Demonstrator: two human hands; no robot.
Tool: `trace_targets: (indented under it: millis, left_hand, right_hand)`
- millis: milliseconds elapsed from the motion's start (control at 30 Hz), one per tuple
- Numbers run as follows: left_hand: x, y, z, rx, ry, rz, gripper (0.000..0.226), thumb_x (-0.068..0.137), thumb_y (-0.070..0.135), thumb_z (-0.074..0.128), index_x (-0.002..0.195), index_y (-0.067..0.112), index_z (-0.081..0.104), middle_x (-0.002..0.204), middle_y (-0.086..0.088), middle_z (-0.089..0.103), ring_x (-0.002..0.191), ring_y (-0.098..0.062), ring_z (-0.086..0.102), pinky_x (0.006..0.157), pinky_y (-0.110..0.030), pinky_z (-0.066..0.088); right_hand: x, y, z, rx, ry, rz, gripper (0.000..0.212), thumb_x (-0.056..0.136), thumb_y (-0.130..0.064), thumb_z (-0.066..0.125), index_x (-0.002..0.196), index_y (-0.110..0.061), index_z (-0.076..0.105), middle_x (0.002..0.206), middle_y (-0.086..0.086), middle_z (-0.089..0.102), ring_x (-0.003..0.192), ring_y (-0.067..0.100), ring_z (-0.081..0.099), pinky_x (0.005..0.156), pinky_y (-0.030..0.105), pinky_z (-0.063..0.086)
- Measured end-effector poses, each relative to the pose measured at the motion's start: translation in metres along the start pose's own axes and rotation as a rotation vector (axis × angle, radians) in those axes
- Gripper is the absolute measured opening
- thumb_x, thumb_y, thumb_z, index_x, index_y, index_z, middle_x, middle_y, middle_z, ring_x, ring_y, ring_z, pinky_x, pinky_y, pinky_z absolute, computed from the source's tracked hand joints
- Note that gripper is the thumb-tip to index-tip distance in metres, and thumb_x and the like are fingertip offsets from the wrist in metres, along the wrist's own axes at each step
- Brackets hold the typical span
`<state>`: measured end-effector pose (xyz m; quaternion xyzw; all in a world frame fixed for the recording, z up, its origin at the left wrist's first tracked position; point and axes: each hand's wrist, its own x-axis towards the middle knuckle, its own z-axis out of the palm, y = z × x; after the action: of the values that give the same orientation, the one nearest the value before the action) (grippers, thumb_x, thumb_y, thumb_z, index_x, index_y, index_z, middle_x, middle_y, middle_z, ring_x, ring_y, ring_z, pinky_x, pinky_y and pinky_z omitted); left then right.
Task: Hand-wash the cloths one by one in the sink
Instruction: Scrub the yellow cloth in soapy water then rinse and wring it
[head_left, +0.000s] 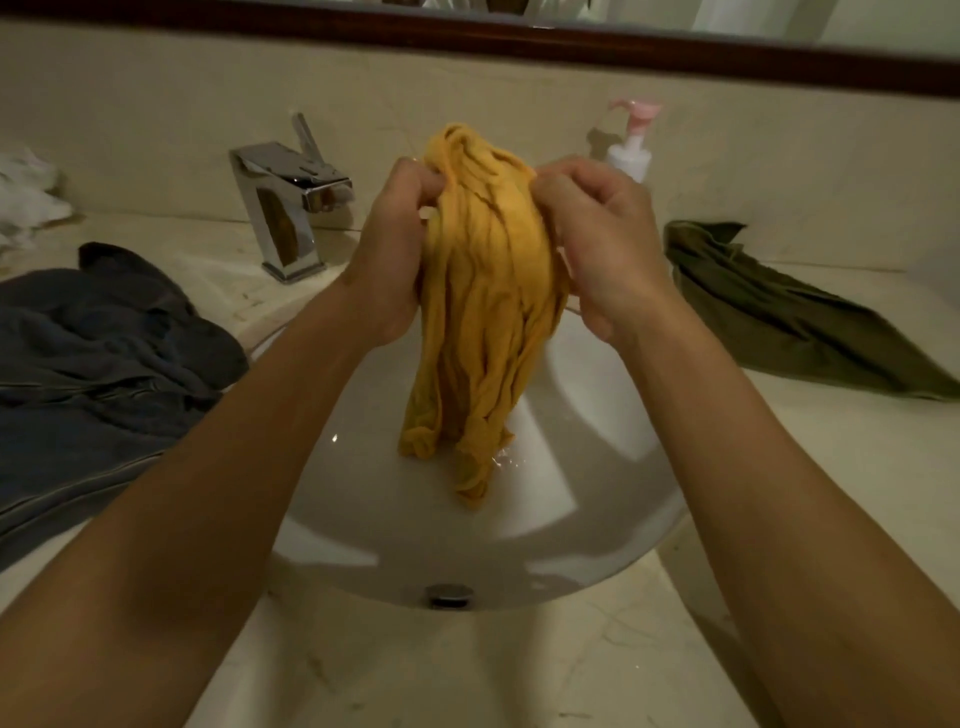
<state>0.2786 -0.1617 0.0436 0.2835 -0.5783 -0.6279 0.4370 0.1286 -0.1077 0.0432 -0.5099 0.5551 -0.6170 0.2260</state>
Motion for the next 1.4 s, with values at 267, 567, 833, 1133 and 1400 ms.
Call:
trace_targets:
  millis: [267,567,833,1133,1400]
  left_hand:
    - [-0.002,-0.009,0.000,-0.019,-0.185,-0.316,0.055,0.100,0.053,0.036,0.081,0.015,0.070,0.074,-0.006,0.061,0.068,-0.022,0.062,0.069,-0.033,0.055]
    - [0.004,-0.012,0.011,-0.132,0.039,-0.058,0.013,0.098,0.023,0.062,0.105,0.012,0.067,0.074,0.001,0.063,0.060,-0.011,0.058,0.056,-0.029,0.049]
    - [0.013,-0.016,-0.002,-0.158,0.017,0.041,0.034,0.078,0.009,0.070,0.109,-0.002,0.062,0.095,-0.013,0.065,0.081,-0.019,0.067,0.066,-0.027,0.056]
    - [0.010,-0.017,-0.010,0.556,0.070,-0.090,0.063,0.082,0.070,0.063,0.111,0.014,0.066,0.098,0.000,0.073,0.082,-0.007,0.070,0.068,-0.024,0.055]
    - [0.011,-0.006,-0.025,0.750,0.272,0.134,0.066,0.053,0.073,0.082,0.089,0.026,0.051,0.084,0.009,0.056,0.077,-0.010,0.055,0.068,-0.032,0.049]
  right_hand:
    - [0.011,0.016,-0.008,0.053,0.236,0.008,0.019,0.105,-0.021,0.049,0.092,-0.024,0.063,0.087,0.000,0.064,0.081,0.016,0.062,0.082,0.047,0.057]
    - [-0.002,0.013,0.002,-0.215,0.104,0.186,0.026,0.104,-0.038,0.048,0.087,-0.022,0.059,0.090,0.003,0.066,0.085,0.020,0.065,0.078,0.039,0.053]
    - [-0.009,-0.005,-0.001,0.446,-0.134,0.276,0.027,0.102,-0.011,0.061,0.123,0.005,0.064,0.108,0.021,0.072,0.096,0.032,0.072,0.087,0.048,0.061]
    - [-0.009,-0.007,0.002,0.545,-0.125,0.247,0.049,0.099,-0.010,0.064,0.135,0.018,0.049,0.130,0.042,0.056,0.119,0.056,0.059,0.099,0.070,0.048]
    - [-0.008,-0.007,-0.006,0.550,-0.138,0.258,0.032,0.100,-0.001,0.059,0.128,0.013,0.055,0.112,0.028,0.068,0.098,0.035,0.071,0.089,0.048,0.061]
